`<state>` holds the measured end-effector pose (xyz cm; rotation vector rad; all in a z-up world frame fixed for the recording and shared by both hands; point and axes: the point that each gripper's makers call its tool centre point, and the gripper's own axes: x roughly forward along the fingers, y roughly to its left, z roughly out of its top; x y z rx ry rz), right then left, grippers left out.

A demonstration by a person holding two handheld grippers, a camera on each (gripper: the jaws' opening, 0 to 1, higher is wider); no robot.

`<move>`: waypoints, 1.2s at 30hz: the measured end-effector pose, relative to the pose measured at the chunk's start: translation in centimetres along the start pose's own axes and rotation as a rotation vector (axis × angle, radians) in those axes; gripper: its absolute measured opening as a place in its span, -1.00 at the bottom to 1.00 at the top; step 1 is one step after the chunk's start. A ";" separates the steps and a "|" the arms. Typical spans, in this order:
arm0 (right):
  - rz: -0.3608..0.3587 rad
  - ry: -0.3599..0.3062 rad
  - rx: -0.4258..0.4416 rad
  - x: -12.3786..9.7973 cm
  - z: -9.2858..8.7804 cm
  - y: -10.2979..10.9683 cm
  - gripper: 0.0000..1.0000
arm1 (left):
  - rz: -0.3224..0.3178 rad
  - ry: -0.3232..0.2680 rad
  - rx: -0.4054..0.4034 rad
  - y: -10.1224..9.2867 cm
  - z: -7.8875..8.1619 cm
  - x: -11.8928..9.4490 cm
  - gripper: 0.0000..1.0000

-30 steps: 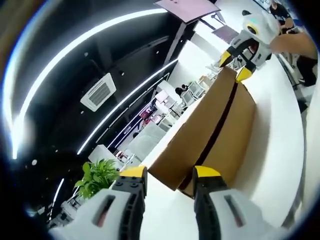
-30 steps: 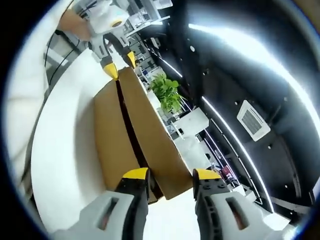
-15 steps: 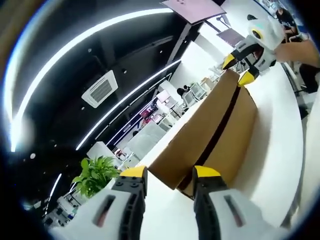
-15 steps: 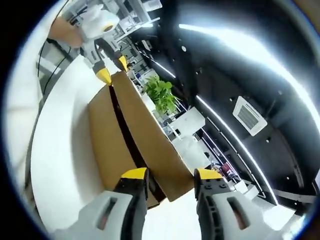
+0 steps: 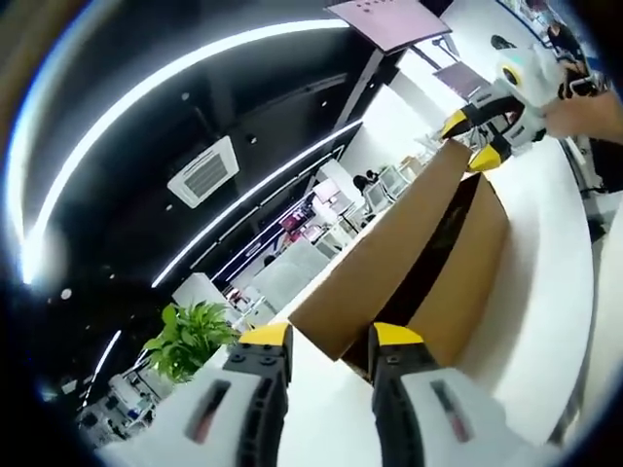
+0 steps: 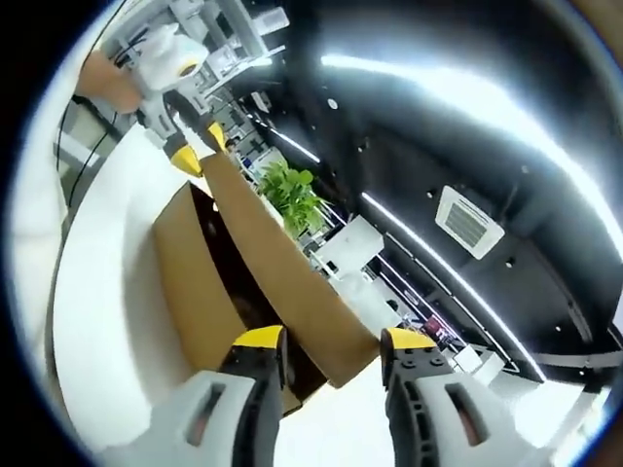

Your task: Operate the shoe box by opening the lid, removing the specified soft item, and placing it in the target area until the item is outside and the box remains undamaged.

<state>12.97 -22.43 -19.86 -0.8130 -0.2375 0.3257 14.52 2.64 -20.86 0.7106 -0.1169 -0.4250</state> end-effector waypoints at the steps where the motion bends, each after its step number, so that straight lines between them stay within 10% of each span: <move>1: -0.003 -0.001 0.000 0.0 0.0 0.0 -0.21 | 0.000 0.002 -0.002 0.0 0.0 0.0 -0.38; 10: -0.012 0.014 0.039 0.3 -0.2 0.3 -0.08 | 0.040 0.015 0.003 0.8 -0.4 0.2 -0.08; 22: -0.007 -0.006 0.298 0.6 -0.8 0.1 -0.09 | -0.019 0.014 -0.172 0.1 -0.6 0.4 -0.21; 36: -0.033 0.016 0.381 0.6 -1.0 0.3 -0.10 | -0.020 0.010 -0.236 0.1 -0.4 0.6 -0.13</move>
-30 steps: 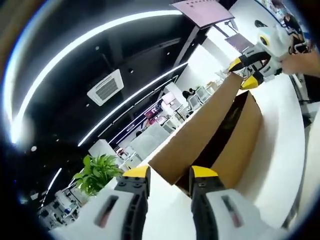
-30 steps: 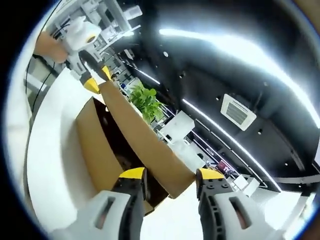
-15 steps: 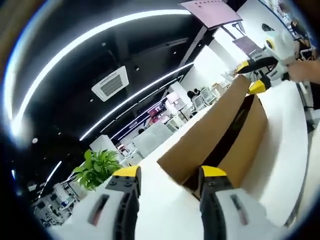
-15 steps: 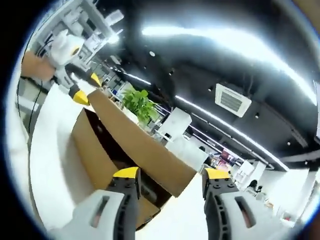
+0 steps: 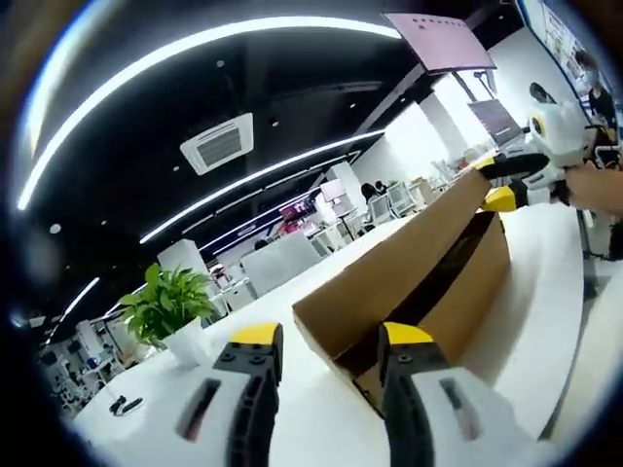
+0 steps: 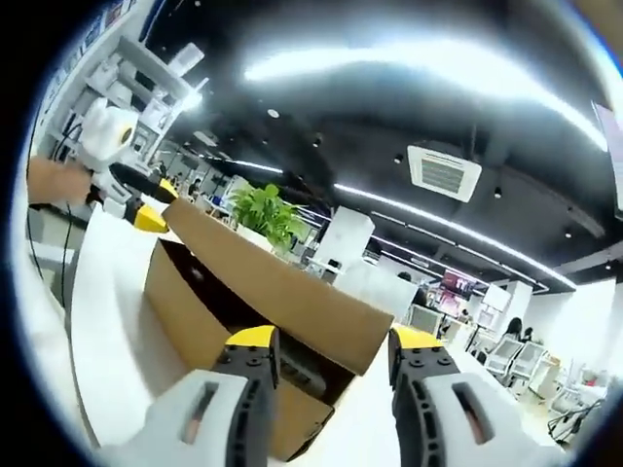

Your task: Operate the shoe box by opening the lid, removing the specified soft item, and placing it in the target area until the item is outside and the box remains undamaged.

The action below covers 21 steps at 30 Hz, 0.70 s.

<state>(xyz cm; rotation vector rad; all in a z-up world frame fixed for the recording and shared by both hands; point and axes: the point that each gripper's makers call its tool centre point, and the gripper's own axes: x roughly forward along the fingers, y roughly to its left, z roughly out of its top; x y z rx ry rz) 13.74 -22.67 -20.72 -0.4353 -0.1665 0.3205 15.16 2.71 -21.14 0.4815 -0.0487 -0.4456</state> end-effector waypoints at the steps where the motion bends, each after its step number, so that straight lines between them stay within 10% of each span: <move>1: -0.001 -0.001 0.004 0.0 0.0 0.0 -0.10 | -0.005 0.010 -0.026 0.0 -0.3 0.1 -0.07; 8: -0.028 0.010 0.043 0.1 0.2 0.0 -0.11 | -0.072 -0.008 -0.243 -0.2 -0.1 0.2 -0.11; 21: -0.071 -0.028 0.088 0.7 0.8 -0.5 -0.08 | -0.102 -0.009 -0.186 -1.6 -0.5 0.7 -0.06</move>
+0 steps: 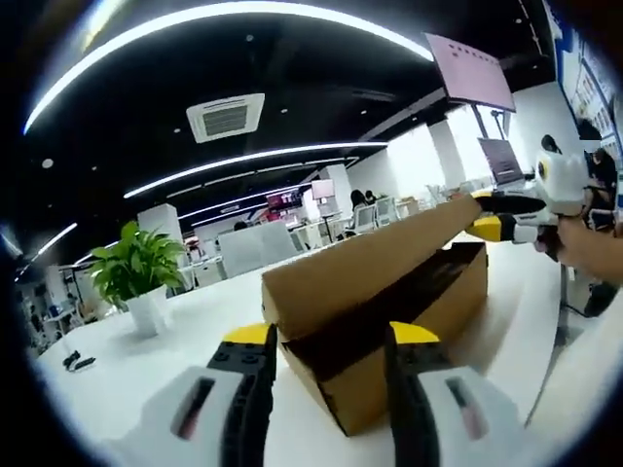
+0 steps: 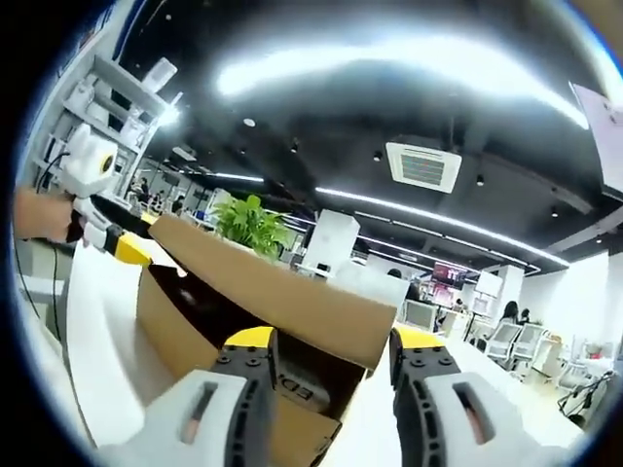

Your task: Operate the shoe box by opening the lid, removing the specified soft item, and placing it in the target area until the item is outside and the box remains undamaged.

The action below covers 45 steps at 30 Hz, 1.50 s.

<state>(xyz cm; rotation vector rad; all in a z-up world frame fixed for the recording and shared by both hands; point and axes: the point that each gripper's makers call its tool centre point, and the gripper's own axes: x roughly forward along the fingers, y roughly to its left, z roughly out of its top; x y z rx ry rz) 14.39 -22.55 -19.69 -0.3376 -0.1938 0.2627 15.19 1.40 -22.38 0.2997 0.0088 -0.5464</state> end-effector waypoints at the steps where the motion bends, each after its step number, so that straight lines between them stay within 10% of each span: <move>1: -0.004 -0.003 -0.005 0.1 0.0 0.0 -0.08 | -0.001 0.001 0.007 0.0 0.0 0.0 -0.05; 19: -0.052 -0.075 0.031 1.5 1.3 -0.6 0.06 | -0.038 -0.018 0.051 -0.8 1.1 0.3 0.24; 45: -0.099 -0.079 0.037 3.3 0.9 -3.1 -0.37 | -0.061 -0.021 0.088 -1.3 1.1 0.1 0.39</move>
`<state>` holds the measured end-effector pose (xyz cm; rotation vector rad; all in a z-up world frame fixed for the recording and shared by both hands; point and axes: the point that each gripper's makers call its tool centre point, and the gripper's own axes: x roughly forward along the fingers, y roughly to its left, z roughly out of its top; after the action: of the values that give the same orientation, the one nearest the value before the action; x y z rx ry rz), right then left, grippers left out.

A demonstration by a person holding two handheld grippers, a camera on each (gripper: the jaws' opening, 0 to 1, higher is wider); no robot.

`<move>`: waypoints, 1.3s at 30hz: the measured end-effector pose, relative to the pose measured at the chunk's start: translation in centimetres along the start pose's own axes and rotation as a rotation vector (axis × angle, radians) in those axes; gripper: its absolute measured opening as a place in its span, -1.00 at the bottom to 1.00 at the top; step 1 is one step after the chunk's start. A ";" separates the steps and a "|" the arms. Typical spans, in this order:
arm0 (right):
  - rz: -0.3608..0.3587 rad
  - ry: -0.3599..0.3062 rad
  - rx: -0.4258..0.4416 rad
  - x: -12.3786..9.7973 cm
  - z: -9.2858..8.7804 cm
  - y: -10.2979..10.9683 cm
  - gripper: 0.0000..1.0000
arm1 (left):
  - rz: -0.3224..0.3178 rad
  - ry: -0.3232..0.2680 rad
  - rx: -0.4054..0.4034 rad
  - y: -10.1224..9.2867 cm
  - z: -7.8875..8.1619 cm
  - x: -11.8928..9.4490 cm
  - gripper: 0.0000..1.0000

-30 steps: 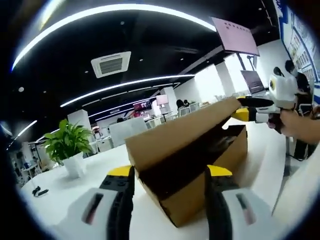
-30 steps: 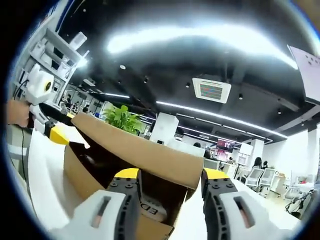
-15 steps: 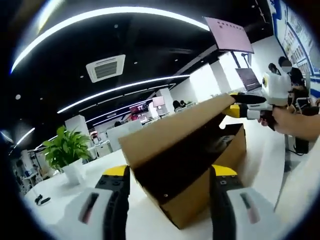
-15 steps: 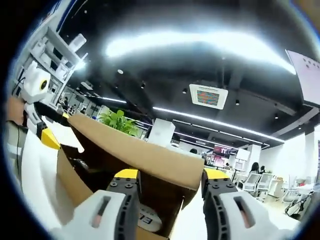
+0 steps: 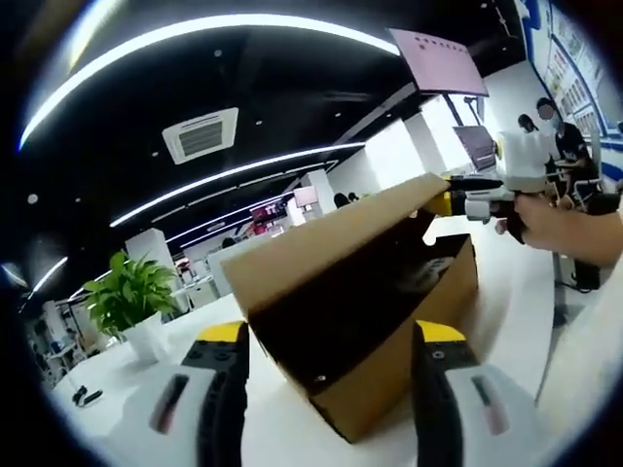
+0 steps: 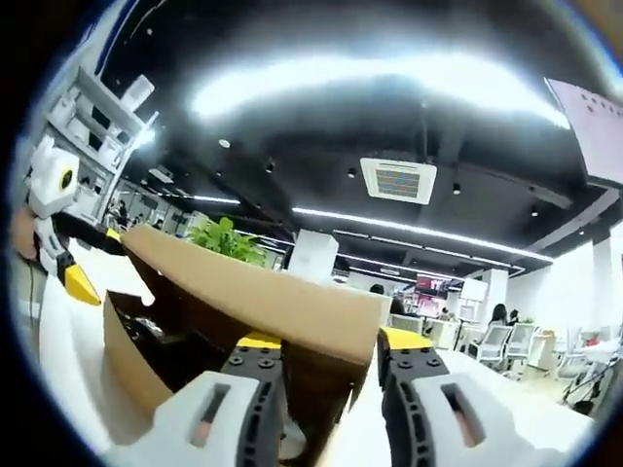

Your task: Operate the shoe box by opening the lid, removing the specified soft item, and placing it in the target area until the item is outside and the box remains undamaged.

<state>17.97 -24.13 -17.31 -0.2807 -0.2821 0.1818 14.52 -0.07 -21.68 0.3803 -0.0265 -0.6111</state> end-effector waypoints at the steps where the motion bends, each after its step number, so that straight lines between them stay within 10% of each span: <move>1: -0.029 0.011 -0.038 -0.1 0.0 -0.6 -0.45 | -0.003 -0.003 -0.002 -0.1 0.1 0.0 0.41; 22: -0.010 -0.010 -0.060 0.8 0.6 -1.4 -0.72 | -0.040 0.038 0.035 -0.6 -0.5 0.2 0.39; 30: -0.029 -0.017 0.030 1.0 0.8 -2.2 -0.91 | -0.178 0.098 -0.106 -1.5 -1.0 -0.3 0.29; 33: 0.000 0.005 0.154 1.0 0.6 -2.0 -0.89 | -0.201 0.104 -0.040 -1.4 -1.2 -0.3 0.19; 39: -0.027 0.016 0.120 1.2 0.6 -2.3 -0.91 | -0.310 0.133 0.077 -2.9 -1.4 -0.1 0.06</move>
<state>19.25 -25.86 -15.74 -0.1593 -0.2581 0.1695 13.04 -1.70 -24.05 0.5043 0.1391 -0.8909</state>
